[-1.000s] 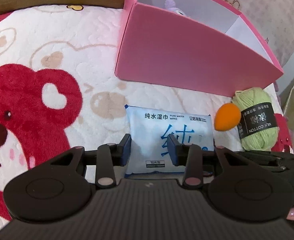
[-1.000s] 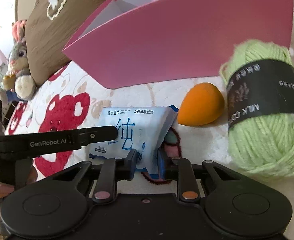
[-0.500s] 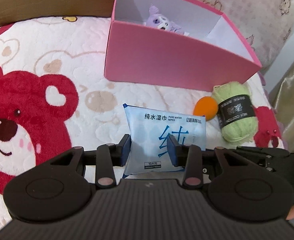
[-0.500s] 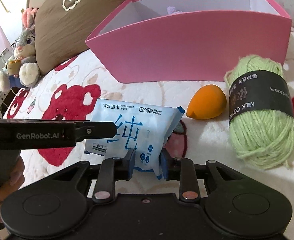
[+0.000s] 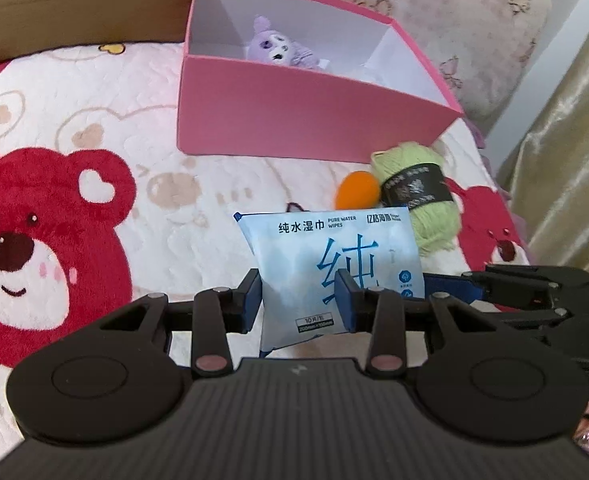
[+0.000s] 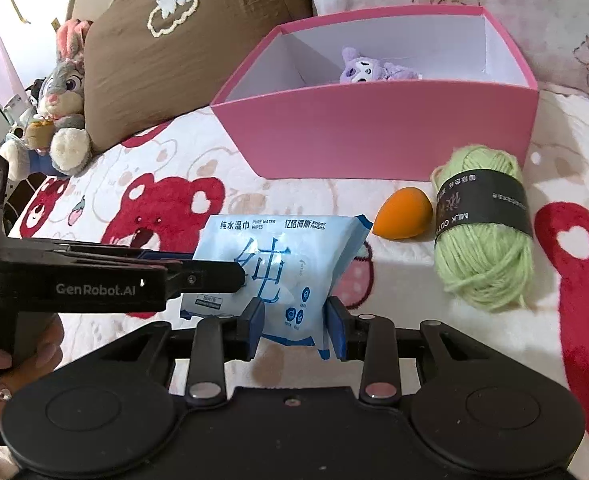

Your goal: Organize objects

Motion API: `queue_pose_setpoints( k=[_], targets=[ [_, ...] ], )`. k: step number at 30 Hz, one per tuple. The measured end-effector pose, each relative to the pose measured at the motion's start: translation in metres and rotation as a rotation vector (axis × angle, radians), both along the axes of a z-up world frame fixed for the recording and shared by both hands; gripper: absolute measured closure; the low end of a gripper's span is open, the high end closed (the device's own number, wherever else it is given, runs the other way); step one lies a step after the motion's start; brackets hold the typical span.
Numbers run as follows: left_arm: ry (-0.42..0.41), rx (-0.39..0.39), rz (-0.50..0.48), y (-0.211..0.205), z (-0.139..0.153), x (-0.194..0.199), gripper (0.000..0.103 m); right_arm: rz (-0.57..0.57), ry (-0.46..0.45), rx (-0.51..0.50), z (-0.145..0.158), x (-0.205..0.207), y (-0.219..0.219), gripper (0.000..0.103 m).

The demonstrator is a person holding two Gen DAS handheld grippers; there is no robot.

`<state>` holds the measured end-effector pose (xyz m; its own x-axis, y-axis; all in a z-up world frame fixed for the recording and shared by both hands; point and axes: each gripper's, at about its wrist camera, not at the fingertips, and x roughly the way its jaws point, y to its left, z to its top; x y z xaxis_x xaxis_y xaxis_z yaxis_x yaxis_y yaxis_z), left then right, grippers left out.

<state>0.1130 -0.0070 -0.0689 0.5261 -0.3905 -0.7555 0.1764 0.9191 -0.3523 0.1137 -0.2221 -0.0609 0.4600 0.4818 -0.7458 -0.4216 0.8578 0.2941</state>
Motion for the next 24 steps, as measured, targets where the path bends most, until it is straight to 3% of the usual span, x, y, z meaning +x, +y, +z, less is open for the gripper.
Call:
queue_pose_setpoints(
  k=[15,24],
  targets=[
    [-0.075,-0.033,-0.102,-0.014,0.065,-0.025,0.066,-0.013,-0.07,-0.044,0.06,-0.034,-0.017,0.062],
    [-0.088,-0.034,-0.151,-0.017,0.116,-0.006,0.066,-0.029,-0.161,-0.044,0.105,-0.021,-0.021,0.061]
  ],
)
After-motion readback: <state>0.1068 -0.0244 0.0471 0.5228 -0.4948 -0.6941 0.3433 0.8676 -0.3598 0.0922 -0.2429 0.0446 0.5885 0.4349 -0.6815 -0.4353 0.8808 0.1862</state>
